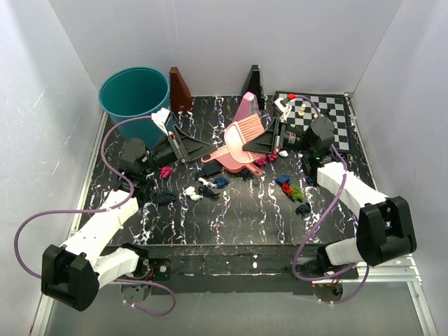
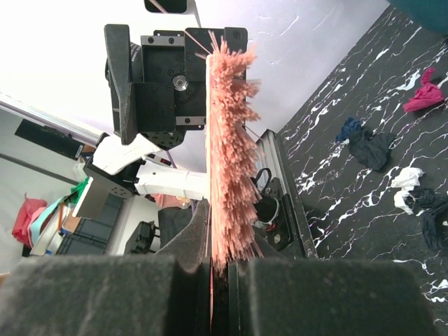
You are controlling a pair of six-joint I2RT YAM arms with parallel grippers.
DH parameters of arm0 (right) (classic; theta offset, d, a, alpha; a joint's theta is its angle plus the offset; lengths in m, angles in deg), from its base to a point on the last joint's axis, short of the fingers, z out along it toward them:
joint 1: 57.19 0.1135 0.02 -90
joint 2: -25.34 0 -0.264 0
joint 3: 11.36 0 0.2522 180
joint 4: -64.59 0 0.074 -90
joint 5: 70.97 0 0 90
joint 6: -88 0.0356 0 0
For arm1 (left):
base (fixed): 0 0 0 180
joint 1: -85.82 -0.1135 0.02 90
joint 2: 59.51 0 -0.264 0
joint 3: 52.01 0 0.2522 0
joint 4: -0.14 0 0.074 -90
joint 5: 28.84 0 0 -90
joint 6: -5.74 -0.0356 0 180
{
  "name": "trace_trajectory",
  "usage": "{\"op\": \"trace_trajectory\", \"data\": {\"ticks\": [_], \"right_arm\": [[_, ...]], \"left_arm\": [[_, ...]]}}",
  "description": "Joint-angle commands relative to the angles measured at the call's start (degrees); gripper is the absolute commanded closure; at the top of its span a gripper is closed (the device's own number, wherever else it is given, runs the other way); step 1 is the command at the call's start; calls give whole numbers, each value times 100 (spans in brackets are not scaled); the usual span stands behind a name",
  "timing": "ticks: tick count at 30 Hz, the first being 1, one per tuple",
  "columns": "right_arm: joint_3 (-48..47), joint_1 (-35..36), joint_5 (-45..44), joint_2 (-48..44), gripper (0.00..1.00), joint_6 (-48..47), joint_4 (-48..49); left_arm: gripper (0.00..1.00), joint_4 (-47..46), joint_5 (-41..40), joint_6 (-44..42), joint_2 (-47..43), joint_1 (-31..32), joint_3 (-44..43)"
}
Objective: Sweep away the paper scraps from the table
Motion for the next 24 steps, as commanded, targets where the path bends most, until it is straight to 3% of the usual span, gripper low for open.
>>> {"op": "trace_trajectory", "data": {"ticks": [1,5,14,24], "right_arm": [[-277,88,-112,78,99,234,708],[-294,132,-138,122,99,207,673],[-276,133,-226,87,99,-12,357],[-347,150,-244,-1,99,-293,-108]], "left_arm": [[20,-132,123,44,75,177,-26],[24,-96,61,0,101,238,-9],[42,-263,35,61,84,256,149],[44,-307,8,96,66,300,246]]}}
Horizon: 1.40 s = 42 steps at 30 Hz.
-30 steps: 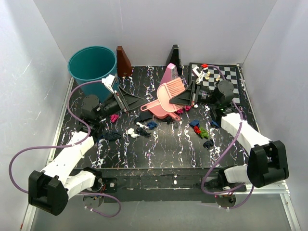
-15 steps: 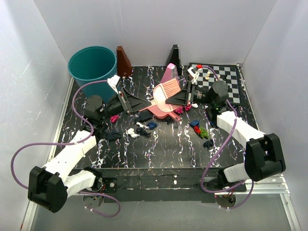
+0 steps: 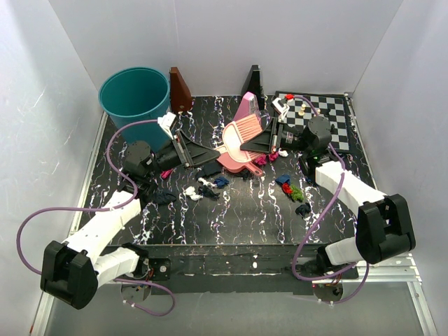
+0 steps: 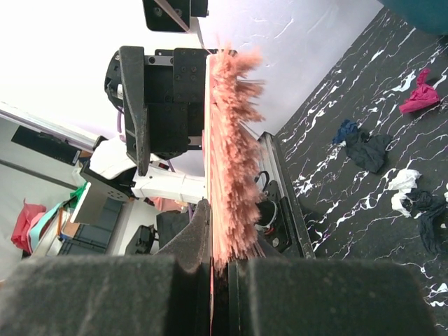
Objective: Sweep away the paper scraps from the table
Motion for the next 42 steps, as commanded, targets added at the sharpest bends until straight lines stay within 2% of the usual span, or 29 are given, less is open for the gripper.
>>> {"op": "trace_trajectory", "data": {"ticks": [1,6,15,24,29,32,36,38,40,42], "right_arm": [[-301,43,-74,-167,99,-326,-205],[-292,52,-82,-246,99,-502,-425],[-275,52,-3,-334,99,-564,-548],[-213,60,6,-413,99,-608,-592],[-178,52,-21,-405,99,-661,-636],[-160,52,-3,-396,99,-661,-558],[-169,8,93,-448,52,-748,-531],[-134,-88,67,-562,32,-880,-714],[-90,-238,23,-738,23,-1169,-1100],[-90,-387,-143,-992,21,-1940,-1907]], "left_arm": [[45,-117,2,-15,-56,25,47],[57,-117,11,-24,-30,33,47],[54,-29,-42,-68,-65,33,56],[56,-46,-68,-59,-65,33,82],[77,-90,-60,-33,-65,33,109],[100,-47,-60,-59,-65,33,109],[100,-38,-25,-112,-65,42,144],[100,224,-24,-348,-144,25,135],[100,1021,-208,-917,-345,16,21],[100,2180,-655,-1742,-653,16,-198]]}}
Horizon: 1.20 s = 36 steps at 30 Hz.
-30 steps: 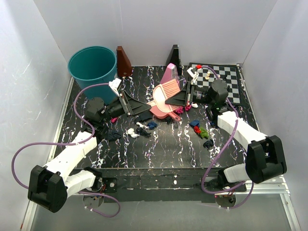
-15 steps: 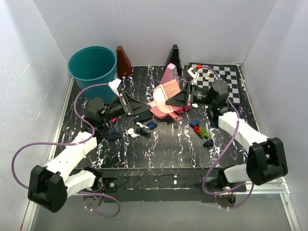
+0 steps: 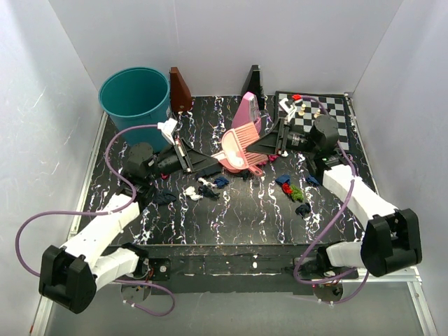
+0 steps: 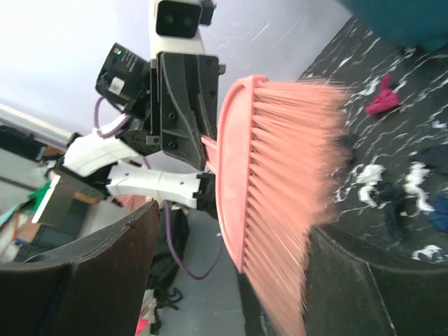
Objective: Sweep away the paper scraps from the table
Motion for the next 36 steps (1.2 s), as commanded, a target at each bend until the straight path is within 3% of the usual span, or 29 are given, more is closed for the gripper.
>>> {"op": "trace_trajectory", "data": {"ticks": [1,4,7,11,13,17,20,22,26,36], "right_arm": [[-79,-320,-379,-654,20,-1457,-1662],[-228,-320,-1502,-1050,14,-2802,-3361],[-149,-216,-3065,-1410,13,-3480,-4470],[-255,662,-5640,-1649,12,-4421,-5246],[-369,1014,-6407,-1544,11,-4659,-5388],[-335,1086,-6470,-1429,11,-4618,-5013],[33,1033,-6579,-1526,2,-4465,-4485],[18,1007,-5990,-1360,5,-4808,-4394],[-631,1007,-5349,-413,15,-5327,-5149],[-1484,1007,-4837,1241,23,-5583,-5660]], "left_arm": [[100,2164,-792,-1570,-701,14,-430],[100,3719,-1766,-2380,-1150,-13,-755],[100,4925,-2926,-2733,-1414,-21,-1089],[100,6025,-4061,-2725,-1301,-30,-1511],[100,6553,-4554,-2593,-1091,-30,-1748],[100,7484,-5117,-2592,-704,-30,-2293],[100,7750,-5215,-2820,-737,-30,-2382],[100,7759,-5294,-2961,-887,-30,-2330],[100,7978,-5644,-3207,-1064,-30,-2452],[100,8752,-6919,-3612,-527,-30,-3068]]}}
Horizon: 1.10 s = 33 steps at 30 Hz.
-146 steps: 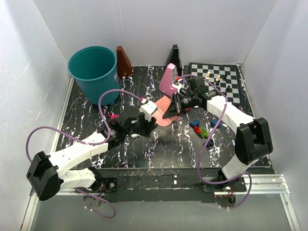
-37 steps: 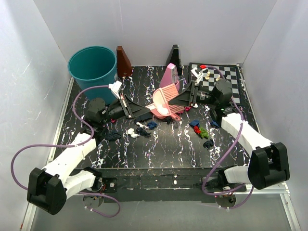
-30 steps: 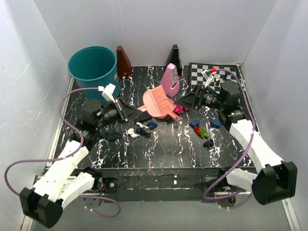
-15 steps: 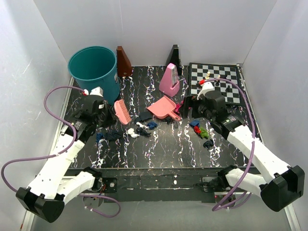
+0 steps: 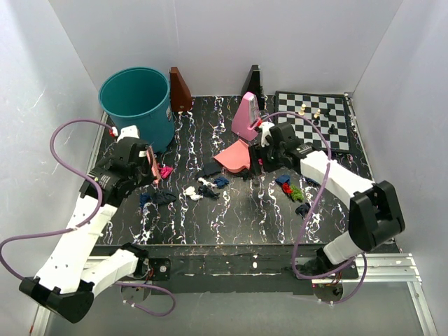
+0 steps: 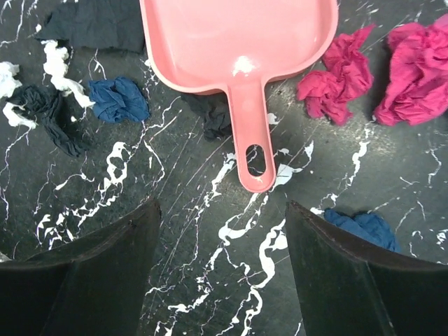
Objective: Sweep away the paper scraps from the table
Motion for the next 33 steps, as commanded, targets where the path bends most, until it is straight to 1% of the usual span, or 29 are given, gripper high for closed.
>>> {"op": "trace_trajectory", "data": {"ticks": [1,7,11,20,23,26,29,31,33], "right_arm": [[-678,17,332,444,23,-189,-297],[-907,8,122,1069,29,-101,-341],[-1039,17,-37,1377,32,-101,-350],[-1487,43,-204,2018,38,-101,-376],[-1646,78,-292,2185,42,-110,-385],[-1830,140,-458,2379,49,-180,-464],[-1945,254,-835,2528,54,-267,-552],[-1893,307,-1030,2503,61,-294,-500],[-1761,324,-1065,2380,64,-294,-360]], "left_arm": [[100,370,-918,-255,91,-24,-257],[100,493,-1358,-247,284,-24,-248],[100,721,-1622,-1,469,-24,-310],[100,950,-1376,140,715,-24,-363],[100,1047,-1472,175,777,-32,-406],[100,1170,-1586,263,864,-41,-407],[100,1293,-1587,377,988,-68,-468],[100,1381,-1587,456,1058,-76,-547],[100,1442,-1560,509,1093,-76,-626]]}}
